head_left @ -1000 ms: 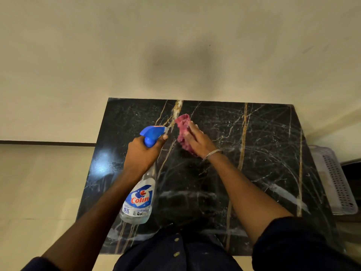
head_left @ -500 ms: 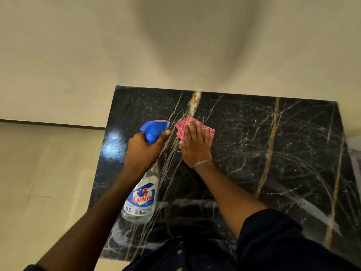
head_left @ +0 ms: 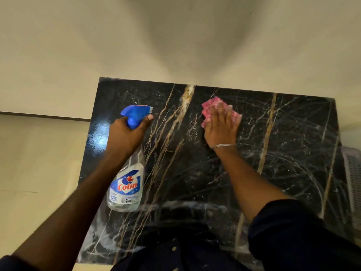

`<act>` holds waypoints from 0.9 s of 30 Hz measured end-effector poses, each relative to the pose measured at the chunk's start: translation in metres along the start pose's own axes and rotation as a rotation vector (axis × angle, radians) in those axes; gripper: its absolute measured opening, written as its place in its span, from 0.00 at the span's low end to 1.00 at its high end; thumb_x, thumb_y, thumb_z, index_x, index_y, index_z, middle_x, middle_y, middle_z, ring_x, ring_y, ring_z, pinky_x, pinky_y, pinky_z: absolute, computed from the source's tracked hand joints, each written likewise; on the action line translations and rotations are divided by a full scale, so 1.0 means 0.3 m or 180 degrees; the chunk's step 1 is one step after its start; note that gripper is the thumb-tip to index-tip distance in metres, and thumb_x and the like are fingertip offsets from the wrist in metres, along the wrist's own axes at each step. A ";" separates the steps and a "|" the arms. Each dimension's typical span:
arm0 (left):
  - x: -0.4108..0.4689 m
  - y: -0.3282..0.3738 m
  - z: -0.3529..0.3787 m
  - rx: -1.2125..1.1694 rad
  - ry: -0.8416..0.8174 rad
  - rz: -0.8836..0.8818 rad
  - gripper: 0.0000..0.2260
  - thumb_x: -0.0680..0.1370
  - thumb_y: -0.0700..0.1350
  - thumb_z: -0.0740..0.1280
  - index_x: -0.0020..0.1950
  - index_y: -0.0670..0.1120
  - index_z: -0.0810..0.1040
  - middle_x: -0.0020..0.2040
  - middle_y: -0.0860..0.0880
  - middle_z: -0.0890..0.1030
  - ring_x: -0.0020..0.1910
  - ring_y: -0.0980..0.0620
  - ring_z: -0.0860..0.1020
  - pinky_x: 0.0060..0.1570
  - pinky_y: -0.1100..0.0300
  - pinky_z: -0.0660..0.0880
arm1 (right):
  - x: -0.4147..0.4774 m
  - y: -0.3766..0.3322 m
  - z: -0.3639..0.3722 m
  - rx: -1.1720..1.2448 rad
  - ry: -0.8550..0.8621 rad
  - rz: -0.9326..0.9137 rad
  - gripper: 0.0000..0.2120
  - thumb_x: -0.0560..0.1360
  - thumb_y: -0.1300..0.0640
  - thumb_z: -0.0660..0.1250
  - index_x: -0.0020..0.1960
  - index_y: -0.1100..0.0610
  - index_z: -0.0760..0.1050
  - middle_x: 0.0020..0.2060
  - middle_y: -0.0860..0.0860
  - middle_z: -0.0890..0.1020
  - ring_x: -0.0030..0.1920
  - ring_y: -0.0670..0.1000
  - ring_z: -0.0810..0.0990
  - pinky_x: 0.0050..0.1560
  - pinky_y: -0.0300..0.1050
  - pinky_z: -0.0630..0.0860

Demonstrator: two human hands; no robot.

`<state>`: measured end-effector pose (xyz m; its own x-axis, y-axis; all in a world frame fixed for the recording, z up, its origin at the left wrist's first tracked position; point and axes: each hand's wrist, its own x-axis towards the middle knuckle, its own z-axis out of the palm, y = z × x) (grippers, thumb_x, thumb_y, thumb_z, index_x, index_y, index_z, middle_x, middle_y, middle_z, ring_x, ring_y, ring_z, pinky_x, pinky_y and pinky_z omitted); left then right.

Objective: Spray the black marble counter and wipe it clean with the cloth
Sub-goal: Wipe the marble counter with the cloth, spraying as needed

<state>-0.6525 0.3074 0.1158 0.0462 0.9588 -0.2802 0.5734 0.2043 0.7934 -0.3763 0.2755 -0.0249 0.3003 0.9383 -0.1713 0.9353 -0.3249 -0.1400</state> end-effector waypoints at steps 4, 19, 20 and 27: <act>0.000 0.012 0.028 -0.0028 -0.0071 0.0033 0.14 0.75 0.59 0.66 0.45 0.48 0.75 0.35 0.46 0.80 0.35 0.46 0.80 0.39 0.52 0.79 | 0.029 0.030 -0.017 0.0123 0.0082 0.0753 0.29 0.80 0.46 0.46 0.80 0.52 0.54 0.80 0.56 0.49 0.79 0.63 0.45 0.74 0.70 0.42; 0.004 0.020 0.017 0.0162 -0.0235 0.0065 0.20 0.70 0.65 0.62 0.46 0.49 0.74 0.35 0.44 0.81 0.33 0.48 0.80 0.41 0.50 0.80 | 0.101 -0.181 -0.003 -0.0011 -0.0208 -0.0777 0.28 0.81 0.40 0.50 0.79 0.45 0.54 0.80 0.53 0.55 0.79 0.59 0.53 0.76 0.65 0.48; 0.004 0.020 0.016 0.0187 -0.0241 0.0097 0.19 0.70 0.65 0.62 0.45 0.50 0.73 0.35 0.44 0.81 0.33 0.48 0.80 0.41 0.51 0.80 | 0.107 -0.118 -0.012 0.0030 -0.0122 -0.0517 0.28 0.81 0.41 0.50 0.79 0.45 0.54 0.80 0.53 0.55 0.79 0.60 0.53 0.75 0.66 0.48; -0.018 -0.013 -0.007 0.0053 -0.0115 0.0024 0.17 0.73 0.63 0.64 0.46 0.49 0.75 0.34 0.45 0.81 0.32 0.48 0.80 0.40 0.50 0.80 | 0.165 -0.158 -0.042 0.0584 -0.0185 0.1156 0.30 0.81 0.46 0.52 0.81 0.48 0.49 0.81 0.55 0.46 0.79 0.62 0.44 0.74 0.70 0.39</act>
<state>-0.6568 0.3018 0.1154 0.0799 0.9525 -0.2940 0.5865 0.1936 0.7865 -0.4035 0.3388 -0.0143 0.5888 0.7523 -0.2955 0.7201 -0.6543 -0.2310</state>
